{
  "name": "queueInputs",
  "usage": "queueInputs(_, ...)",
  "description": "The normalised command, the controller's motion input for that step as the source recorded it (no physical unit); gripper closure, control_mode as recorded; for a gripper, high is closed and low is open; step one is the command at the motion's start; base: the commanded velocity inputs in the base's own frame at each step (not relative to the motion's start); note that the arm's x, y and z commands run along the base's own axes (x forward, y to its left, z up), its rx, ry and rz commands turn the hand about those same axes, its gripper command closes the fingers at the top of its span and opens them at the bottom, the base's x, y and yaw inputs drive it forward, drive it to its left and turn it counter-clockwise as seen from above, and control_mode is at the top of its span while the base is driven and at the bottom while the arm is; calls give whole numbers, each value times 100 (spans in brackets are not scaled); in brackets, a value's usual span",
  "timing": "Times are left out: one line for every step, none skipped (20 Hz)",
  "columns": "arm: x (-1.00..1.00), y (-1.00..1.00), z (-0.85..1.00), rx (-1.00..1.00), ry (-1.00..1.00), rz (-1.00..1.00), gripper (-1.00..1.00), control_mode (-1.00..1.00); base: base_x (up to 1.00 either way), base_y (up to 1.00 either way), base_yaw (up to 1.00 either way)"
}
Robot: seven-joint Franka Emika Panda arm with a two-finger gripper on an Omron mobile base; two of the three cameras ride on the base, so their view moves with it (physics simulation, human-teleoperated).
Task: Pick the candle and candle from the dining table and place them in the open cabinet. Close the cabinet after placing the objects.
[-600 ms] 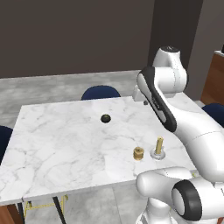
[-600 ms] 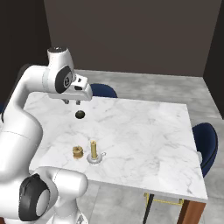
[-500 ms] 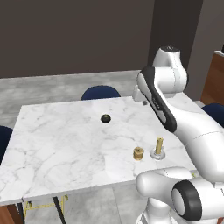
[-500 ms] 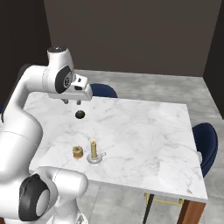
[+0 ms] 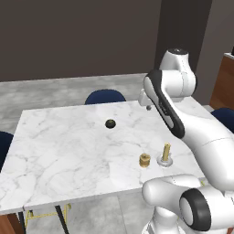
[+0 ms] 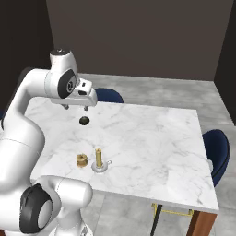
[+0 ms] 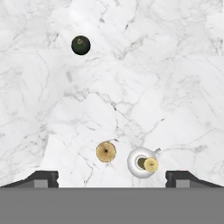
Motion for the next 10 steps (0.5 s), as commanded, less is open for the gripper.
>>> queueInputs(-16, -3, 0, 0, -2, 0, -100, -100, 0, 0, 0)
queueInputs(-13, -3, 0, 0, 0, 0, -100, -100, 0, 0, 0)
queueInputs(-14, -4, -3, 0, 0, 0, -100, -100, 0, 0, 0)
queueInputs(-24, -16, -4, 3, -3, 0, -100, -100, 0, 0, 0)
queueInputs(-26, -19, -11, 3, -4, 0, -100, -100, 0, 0, 0)
queueInputs(-24, -25, -13, 5, -3, 0, -100, -100, 0, 0, 0)
queueInputs(-30, -26, -20, 4, -5, 0, -100, -100, 0, 0, 0)
queueInputs(-27, -20, -28, 1, -1, 0, -100, -100, 0, 0, 0)
queueInputs(-25, -18, -31, 0, -1, 0, -100, -100, 0, 0, 0)
queueInputs(-22, -19, -34, 1, 0, 0, -100, -100, 0, 0, 0)
